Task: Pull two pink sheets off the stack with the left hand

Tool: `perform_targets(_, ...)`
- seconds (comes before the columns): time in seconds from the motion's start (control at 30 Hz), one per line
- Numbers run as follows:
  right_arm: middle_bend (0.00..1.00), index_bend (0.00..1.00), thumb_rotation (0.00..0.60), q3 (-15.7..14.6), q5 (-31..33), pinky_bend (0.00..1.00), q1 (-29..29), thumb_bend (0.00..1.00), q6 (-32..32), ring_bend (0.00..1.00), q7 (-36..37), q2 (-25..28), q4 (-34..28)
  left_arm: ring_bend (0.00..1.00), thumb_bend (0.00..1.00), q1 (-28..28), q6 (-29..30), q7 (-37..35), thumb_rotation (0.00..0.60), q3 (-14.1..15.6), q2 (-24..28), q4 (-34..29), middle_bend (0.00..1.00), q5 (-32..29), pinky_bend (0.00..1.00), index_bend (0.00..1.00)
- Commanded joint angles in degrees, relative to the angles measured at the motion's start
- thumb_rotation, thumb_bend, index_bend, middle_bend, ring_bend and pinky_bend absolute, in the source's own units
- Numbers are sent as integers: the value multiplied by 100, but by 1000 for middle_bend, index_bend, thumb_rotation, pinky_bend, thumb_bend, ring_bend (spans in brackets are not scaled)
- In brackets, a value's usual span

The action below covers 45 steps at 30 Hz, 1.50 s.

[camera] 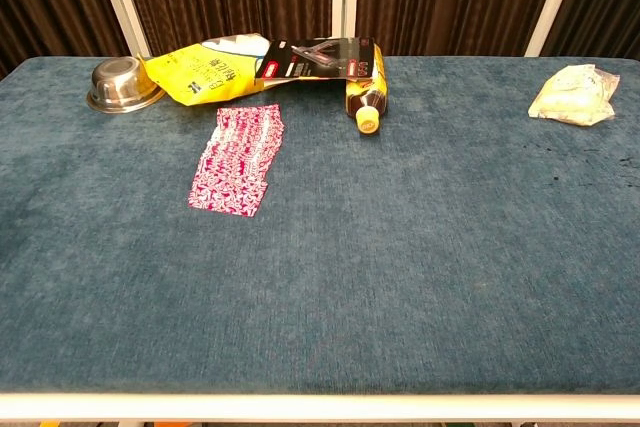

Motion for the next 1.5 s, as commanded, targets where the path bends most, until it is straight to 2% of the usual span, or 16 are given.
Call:
perform_targets(0.03,0,0,600,27,-6,0,-11,273,53,0,-17,47,-46,914,492,-237,-359,119,600,-22,-61,-135,914,-20,966,103)
perform_targets(0.2,0,0,600,35,24,0,-46,273,90,0,-10,106,-75,906,546,-726,-1130,528,600,-149,-193,-302,892,-219,942,104)
perform_targets(0.4,0,0,600,25,112,0,-47,272,-10,0,28,77,-12,904,558,-1370,-2053,1024,600,-323,-800,-74,889,-552,931,105)
perform_targets(0.57,0,0,600,41,170,0,-29,273,-78,0,61,49,55,904,567,-1827,-2645,1533,600,-542,-1307,262,890,-1103,925,107)
perform_targets(0.83,0,0,600,65,215,0,-9,272,-128,0,114,25,127,904,577,-2307,-2974,2133,600,-719,-1758,490,893,-1673,922,107)
perform_targets(1.1,0,0,600,72,290,0,-1,273,-211,0,236,7,231,904,606,-2705,-3338,2564,600,-721,-1949,760,902,-2371,921,108)
perform_targets(1.5,0,0,600,101,380,0,39,273,-337,0,305,34,276,904,622,-3086,-3430,2842,600,-619,-2114,983,908,-2932,936,110)
